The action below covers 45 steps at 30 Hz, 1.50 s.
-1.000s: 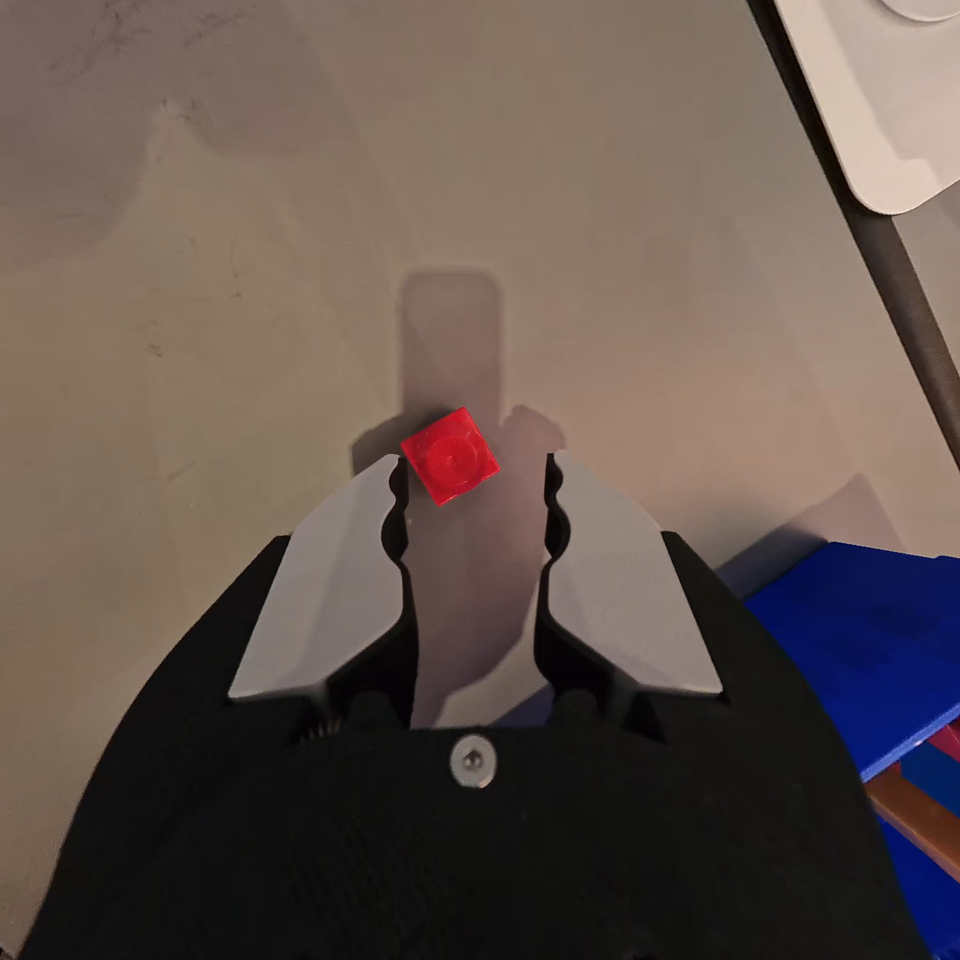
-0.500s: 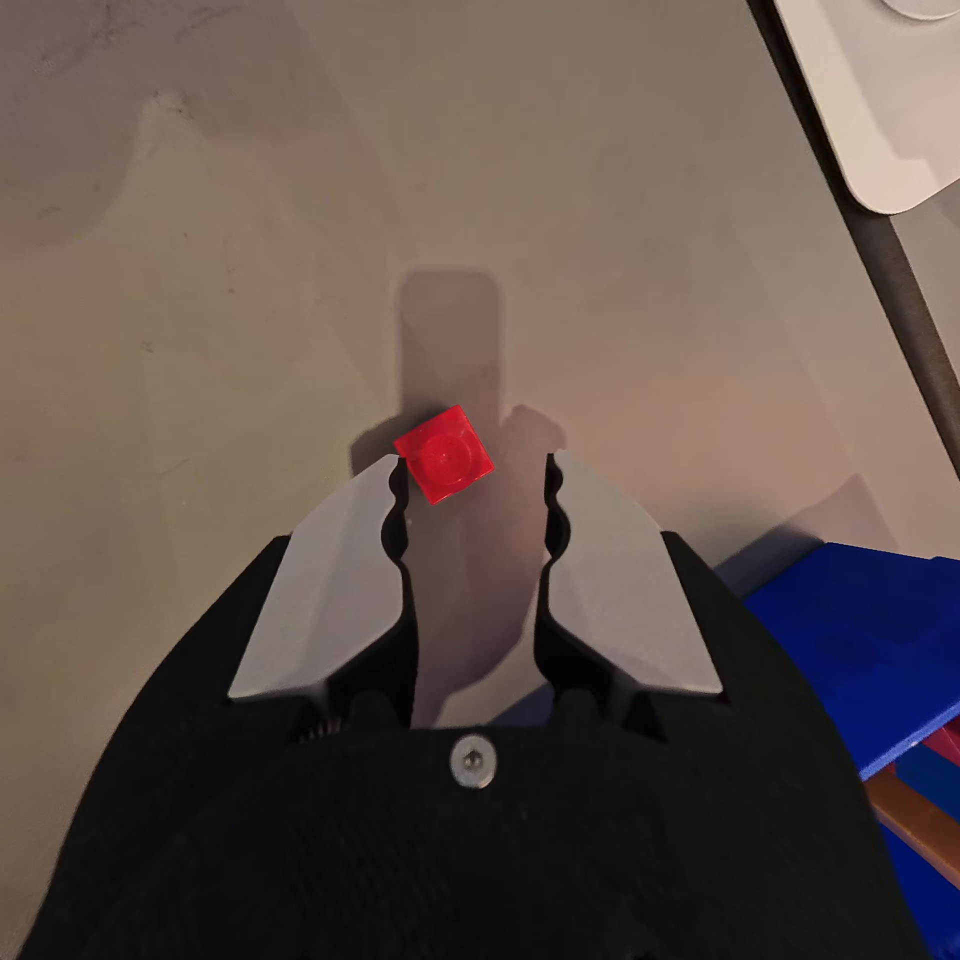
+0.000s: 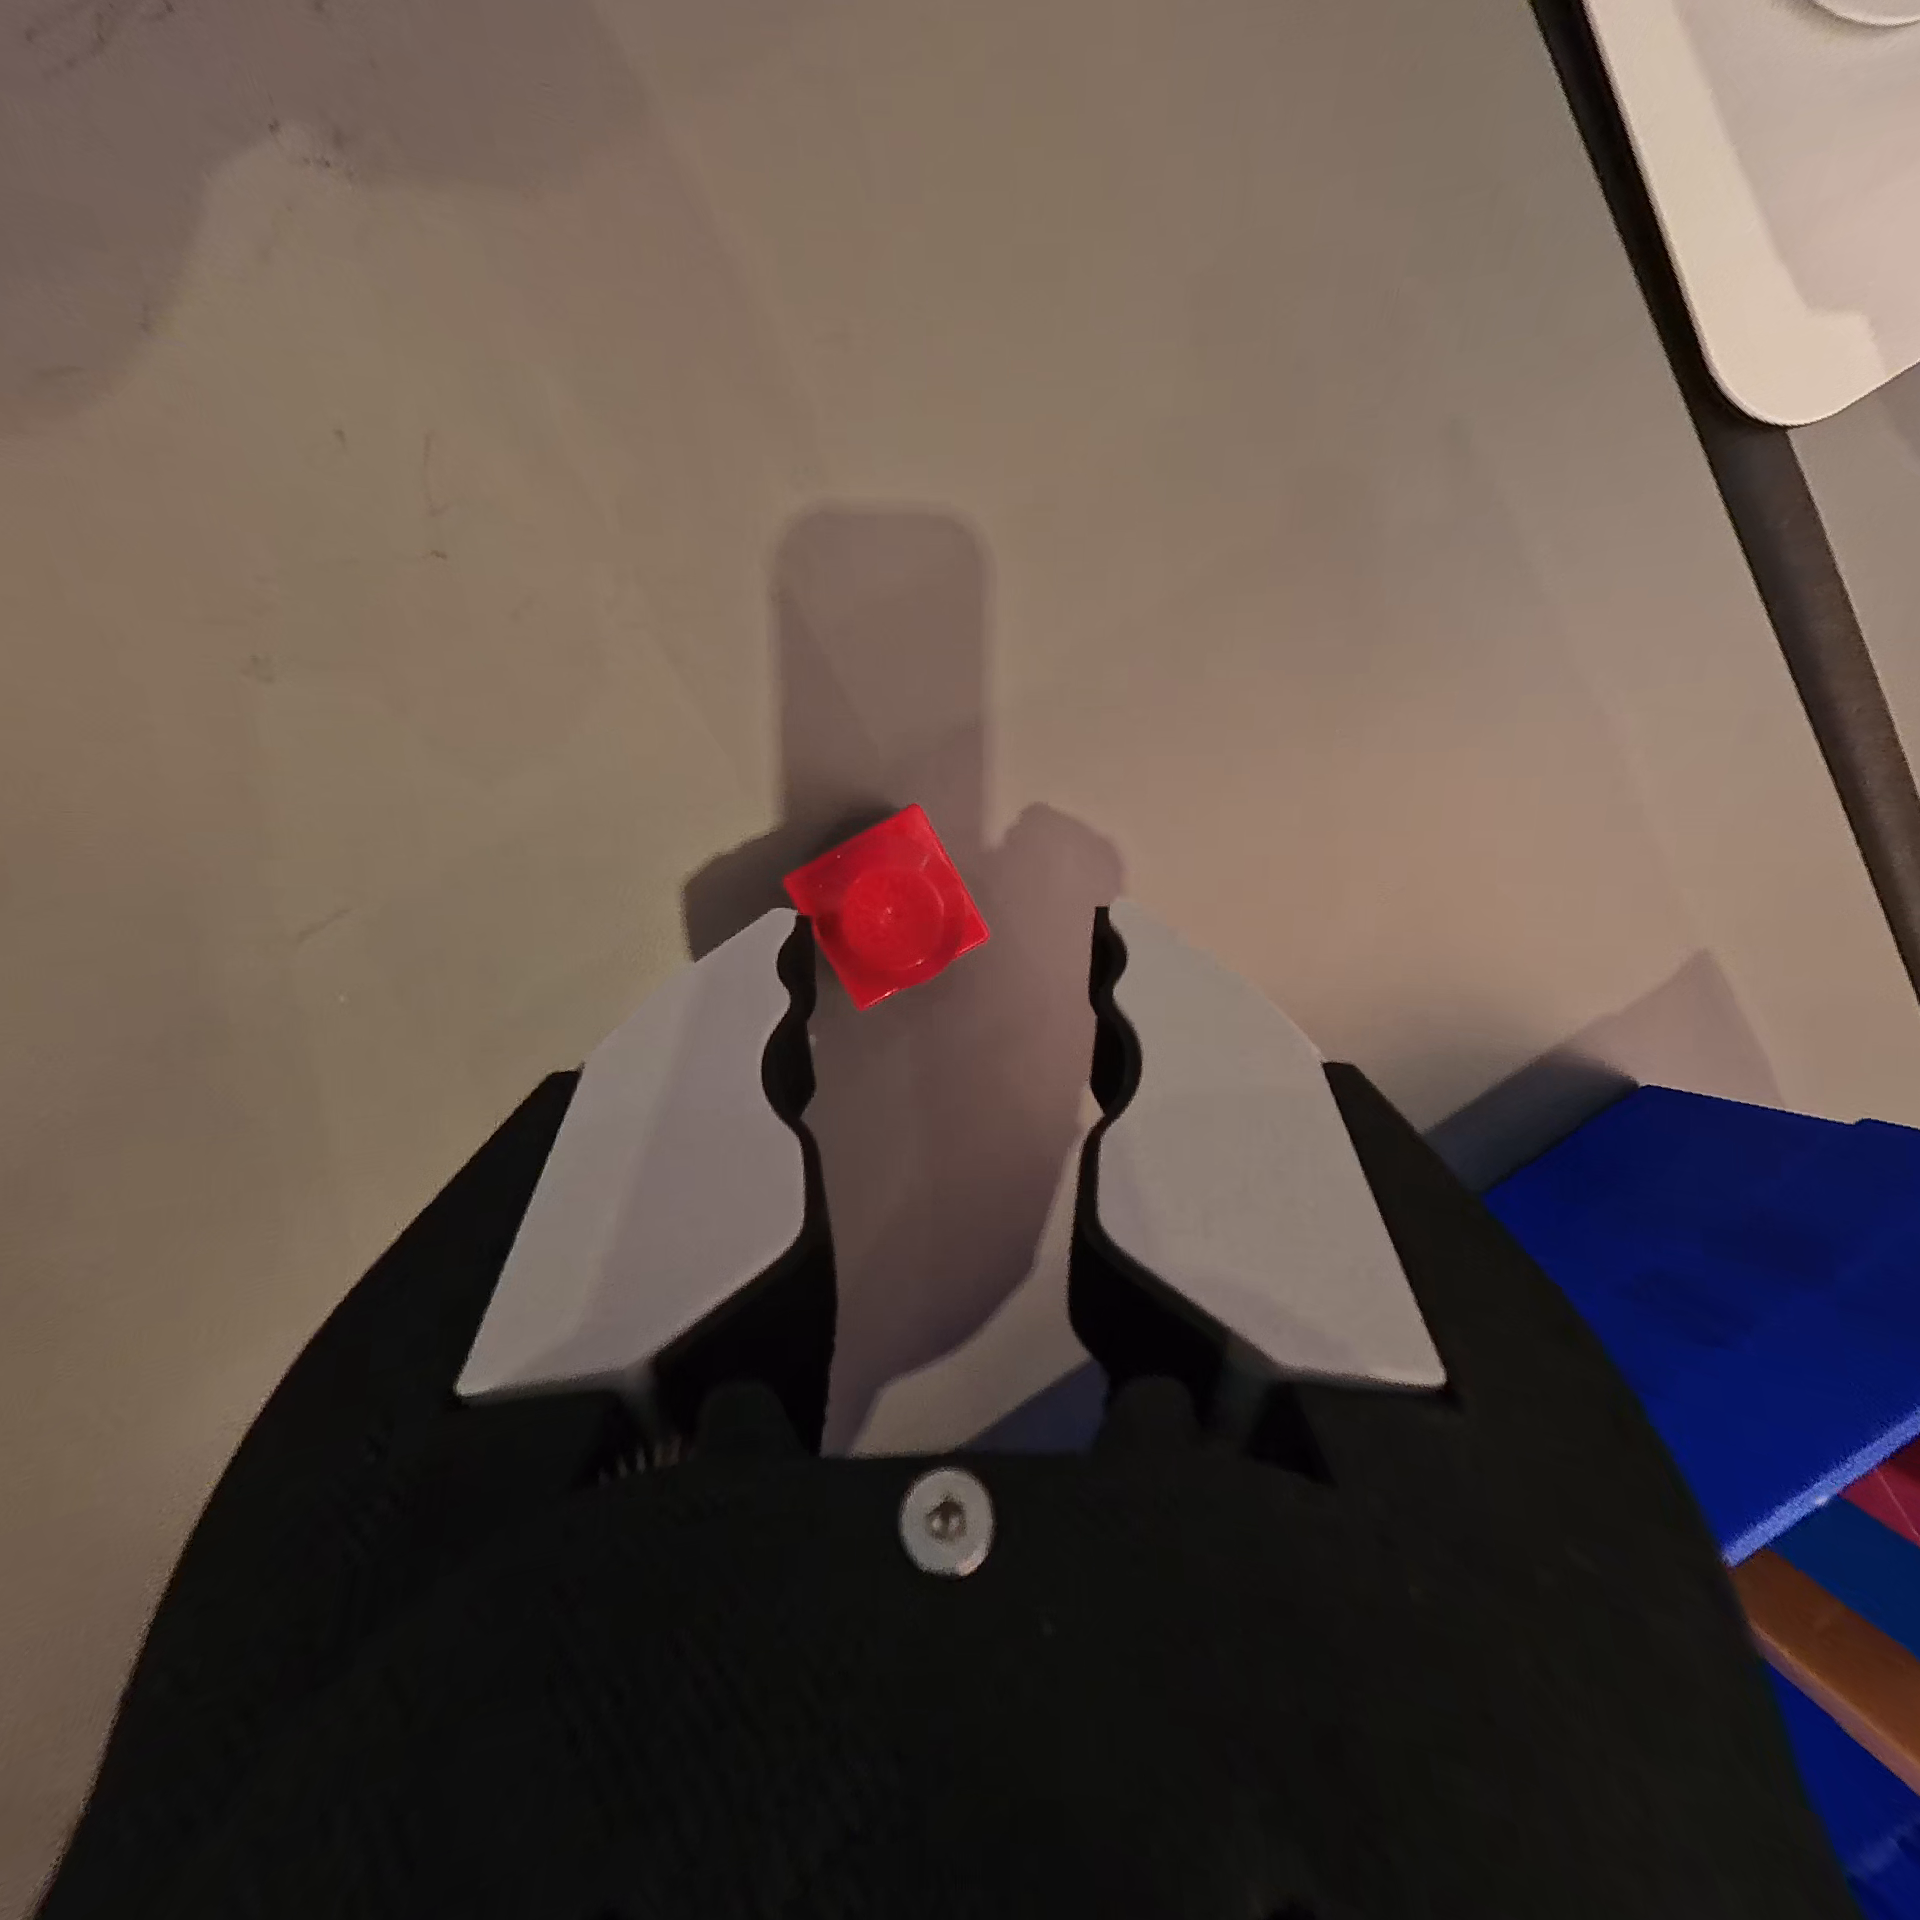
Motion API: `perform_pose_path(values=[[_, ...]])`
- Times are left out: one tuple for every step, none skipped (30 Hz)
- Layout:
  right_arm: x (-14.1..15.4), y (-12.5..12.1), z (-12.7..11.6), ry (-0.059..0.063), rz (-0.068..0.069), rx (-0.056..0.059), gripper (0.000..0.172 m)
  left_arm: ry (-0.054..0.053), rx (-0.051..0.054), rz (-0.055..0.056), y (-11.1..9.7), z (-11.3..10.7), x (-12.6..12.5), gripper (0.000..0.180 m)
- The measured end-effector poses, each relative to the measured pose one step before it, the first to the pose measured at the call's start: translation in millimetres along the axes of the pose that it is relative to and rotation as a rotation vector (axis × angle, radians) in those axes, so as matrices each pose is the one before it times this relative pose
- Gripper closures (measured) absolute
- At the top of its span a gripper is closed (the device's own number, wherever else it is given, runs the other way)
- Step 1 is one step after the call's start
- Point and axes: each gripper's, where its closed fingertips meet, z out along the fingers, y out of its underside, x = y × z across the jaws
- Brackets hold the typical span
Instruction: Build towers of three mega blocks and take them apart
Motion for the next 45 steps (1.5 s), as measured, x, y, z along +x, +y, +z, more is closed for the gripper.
perform_pose_path(values=[[-0.49,0.07,0.57,-0.0017,-0.0014,-0.0015,0.119,0.0054,-0.0025,0.0107,0.37,-0.02,2.06,0.13],[-0.62,0.01,0.28,-0.0027,-0.0003,-0.0005,0.119,0.0177,0.002,0.0115,-0.49,-0.35,4.21,0.133],[-0.09,-0.03,-0.01,0.0001,-0.0005,0.0,0.119,0.0163,0.0068,0.0112,-1.34,-0.54,4.06,0.136],[0.13,-0.06,-0.21,0.0019,-0.0003,0.0005,0.119,0.006,0.005,0.0118,-1.17,-0.49,2.48,0.138],[0.24,-0.24,-0.32,0.0015,-0.0002,0.0015,0.119,-0.0044,0.0031,0.0063,-0.61,-0.46,0.26,0.138],[-0.02,-0.21,-0.34,0.0,-0.0003,0.0016,0.119,-0.0004,-0.0032,-0.0006,0.39,0.08,-0.12,0.138],[0.18,-0.2,-0.22,0.0008,0.0002,0.0011,0.119,-0.0009,-0.004,-0.0035,0.95,0.35,-0.85,0.136],[0.17,-0.08,-0.07,0.0014,0.0004,0.0002,0.119,-0.0001,-0.0032,-0.003,0.8,0.33,-1.02,0.135],[0.14,0.02,0.0,0.0004,-0.0001,-0.0005,0.119,0.0026,-0.0028,-0.0007,0.85,0.44,-0.8,0.135],[-0.16,0.06,0.17,-0.0004,-0.0009,-0.0001,0.119,0.003,-0.0033,-0.0006,0.85,0.5,-0.56,0.135],[-0.28,0.19,0.32,-0.0012,-0.0006,-0.0013,0.119,0.0002,-0.001,-0.0012,0.34,0.37,-0.65,0.135],[-0.2,0.35,0.46,-0.0005,-0.0005,-0.0028,0.119,0.002,0.0008,0.0004,-0.31,0.3,-0.04,0.135],[0.08,0.14,0.45,0.0013,-0.0009,-0.0016,0.119,0.0056,-0.0008,0.0013,-0.03,0.75,0.72,0.135],[-0.08,-0.04,0.54,0.0005,-0.001,-0.0008,0.119,0.0069,-0.006,0.0034,0.42,1.51,0.81,0.135],[-0.35,0.08,0.46,-0.0011,-0.0013,-0.0014,0.119,0.0061,-0.0079,0.0068,0.63,2.16,0.77,0.135],[-0.32,0.17,0.41,-0.0004,-0.0015,-0.0017,0.119,0.0092,-0.0117,0.0089,0.92,2.69,1.16,0.139],[-0.11,0.12,0.34,0.0002,-0.0012,-0.0014,0.119,0.0081,-0.01,0.0078,0.73,2.71,1.09,0.145],[-0.26,0.26,0.39,-0.0009,-0.0005,-0.0016,0.12,0.002,-0.0067,0.0058,0.4,1.24,0.01,0.145],[-0.07,0.35,0.27,-0.0011,-0.0007,-0.0017,0.12,0.0015,0.0013,0.0025,-0.29,-0.5,-0.04,0.145],[0.25,0.14,0.05,0.0014,-0.0003,-0.0001,0.12,-0.0002,0.0006,0.0025,0.56,-1.49,-0.19,0.145],[0.66,-0.15,-0.42,0.0028,0.0,0.002,0.12,-0.0063,0.0043,0.0003,1.25,-3.48,-1.48,0.145],[0.47,-0.59,-0.99,0.0025,0.0008,0.0047,0.121,-0.0079,0.0124,-0.0017,1.69,-6.5,-2.01,0.145],[0.59,-1.19,-1.68,0.0029,0.0003,0.0076,0.121,-0.0022,0.031,-0.004,0.62,-9.75,-1.88,0.145],[1.15,-2.22,-2.63,0.0077,-0.0002,0.014,0.121,-0.0002,0.0498,-0.0104,-0.82,-13.38,-2.03,0.145],[1.15,-3.65,-3.68,0.0103,-0.0006,0.0211,0.122,0.0007,0.0638,-0.0162,-1.97,-16.84,-1.72,0.145],[0.54,-4.92,-4.74,0.008,-0.0009,0.0268,0.123,0.0148,0.084,-0.0114,-4.65,-19.56,1.21,0.145],[-0.25,-6.63,-5.55,0.0066,-0.0014,0.0357,0.123,0.0342,0.1057,-0.0015,-8.49,-21.17,5.96,0.145],[-1.26,-8.57,-6.65,0.0069,-0.0033,0.0442,0.124,0.045,0.107,0.0078,-10.56,-20.33,10.26,0.145],[-3.75,-11.07,-7.59,0.0015,-0.0082,0.0538,0.125,0.0558,0.0978,0.0296,-11.86,-17.29,15.83,0.145],[-7.69,-13.27,-8.09,-0.0144,-0.0147,0.0624,0.124,0.0718,0.0856,0.0655,-12.44,-12.45,22.25,0.145],[-12.17,-16.84,-8.33,-0.038,-0.0201,0.0828,0.124,0.0875,0.0703,0.0862,-12.3,-6.46,26.81,0.145],[-16.4,-20.31,-8.03,-0.0647,-0.0275,0.1077,0.121,0.1091,0.053,0.0828,-11.48,-0.19,29.39,0.145],[-18.84,-21.23,-7.29,-0.0808,-0.0333,0.1195,0.118,0.1222,0.0352,0.067,-9.96,5.09,28.8,0.145],[-15.99,-19.55,-6.07,-0.0718,-0.0175,0.1123,0.118,0.1155,0.0201,0.0375,-7.84,9.12,24.17,0.145],[-11.09,-16.72,-4.81,-0.0535,0.0056,0.0962,0.118,0.1005,0.0031,0.0224,-5.23,10.86,18.92,0.145],[-6.2,-13.14,-3.59,-0.0326,0.0217,0.0773,0.118,0.0737,-0.0011,0.0193,-3.49,10.44,13.34,0.145],[-2.3,-9.18,-3.02,-0.017,0.0317,0.0569,0.118,0.041,0.0048,0.0138,-3.43,8.68,7.46,0.145],[-2.63,-5.61,-2.09,-0.0266,0.0341,0.038,0.118,0.0289,0.0022,0.0221,-2.04,7.04,5.74,0.145],[-5.18,-1.86,-0.98,-0.047,0.0325,0.0157,0.118,0.0289,-0.0011,0.0279,-0.68,5.96,5.98,0.145],[-6.4,0.63,-0.36,-0.0561,0.027,-0.0018,0.118,0.0307,-0.0165,0.0186,2.04,5.08,6.14,0.145],[-4.36,1.18,0.2,-0.0414,0.0212,-0.0048,0.118,0.0217,-0.0263,0.0147,3.32,4.28,4.86,0.145],[-3.51,-0.11,0.33,-0.0333,0.0154,0.0056,0.119,-0.0004,-0.0161,0.0155,1.92,3.25,1.52,0.145],[-3.34,-0.92,0.43,-0.0317,0.0151,0.0122,0.121,-0.0053,-0.0084,0.0133,0.52,2.18,0.47,0.145],[-2.93,0.97,0.64,-0.0312,0.0196,0.0004,0.13,0.0117,-0.0007,0.0099,-0.43,1.32,2.45,0.145],[-0.58,1.41,0.33,-0.0177,0.0169,-0.0047,0.134,0.018,-0.0007,-0.0001,-0.1,0.7,2.72,0.145]])
